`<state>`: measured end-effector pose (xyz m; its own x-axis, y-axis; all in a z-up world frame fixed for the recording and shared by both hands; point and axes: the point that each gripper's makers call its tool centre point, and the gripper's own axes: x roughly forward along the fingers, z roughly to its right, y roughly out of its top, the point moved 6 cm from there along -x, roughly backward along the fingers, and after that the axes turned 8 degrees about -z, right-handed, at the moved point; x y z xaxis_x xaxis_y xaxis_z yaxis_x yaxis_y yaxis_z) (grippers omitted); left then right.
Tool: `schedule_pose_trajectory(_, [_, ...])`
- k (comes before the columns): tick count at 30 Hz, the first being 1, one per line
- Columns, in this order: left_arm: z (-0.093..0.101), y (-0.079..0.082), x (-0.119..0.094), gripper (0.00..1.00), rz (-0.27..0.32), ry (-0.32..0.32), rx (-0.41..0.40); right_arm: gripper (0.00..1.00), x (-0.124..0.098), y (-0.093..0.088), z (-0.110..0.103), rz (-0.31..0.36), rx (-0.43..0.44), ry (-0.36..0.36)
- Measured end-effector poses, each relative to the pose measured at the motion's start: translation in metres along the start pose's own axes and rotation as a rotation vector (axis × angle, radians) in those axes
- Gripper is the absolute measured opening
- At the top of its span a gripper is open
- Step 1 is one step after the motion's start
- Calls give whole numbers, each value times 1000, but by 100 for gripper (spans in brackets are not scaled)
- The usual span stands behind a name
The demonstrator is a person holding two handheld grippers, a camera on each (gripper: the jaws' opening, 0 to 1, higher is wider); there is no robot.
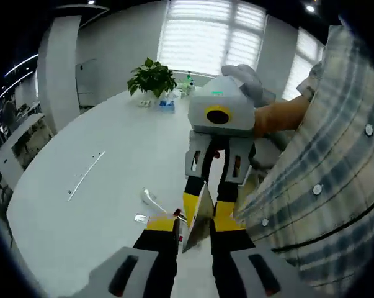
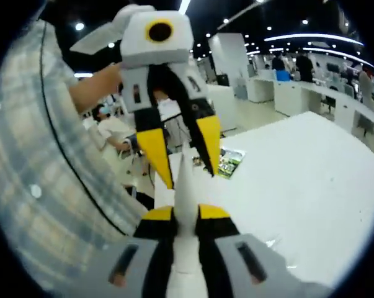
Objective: Arrange the skincare products in the storage area until every visible bottle or jar stands upright without overlapping.
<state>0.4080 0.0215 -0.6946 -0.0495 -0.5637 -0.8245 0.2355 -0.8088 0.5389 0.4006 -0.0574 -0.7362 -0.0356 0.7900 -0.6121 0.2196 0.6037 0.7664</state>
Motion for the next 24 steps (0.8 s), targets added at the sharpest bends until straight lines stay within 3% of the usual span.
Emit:
schedule_pose_trajectory(4, [3, 4, 3, 20, -7, -10, 17, 11, 4, 1, -4, -35, -57, 1])
schedule_pose_trajectory(7, [8, 4, 8, 13, -39, -31, 43, 11, 6, 2, -5, -41, -70, 1])
schedule_pose_trajectory(9, [9, 3, 10, 12, -68, 3, 150, 11, 6, 2, -4, -43, -81, -4])
schedule_pose_trajectory(13, [8, 3, 10, 9, -68, 10, 135, 11, 6, 1, -2, -48, -103, -13])
schedule_pose_trajectory(23, [6, 9, 13, 5, -142, 44, 208, 14, 8, -3, 2, -16, -102, -52])
schedule_pose_trajectory(24, [5, 11, 11, 4, -149, 58, 225, 14, 6, -1, 4, 19, -81, -60])
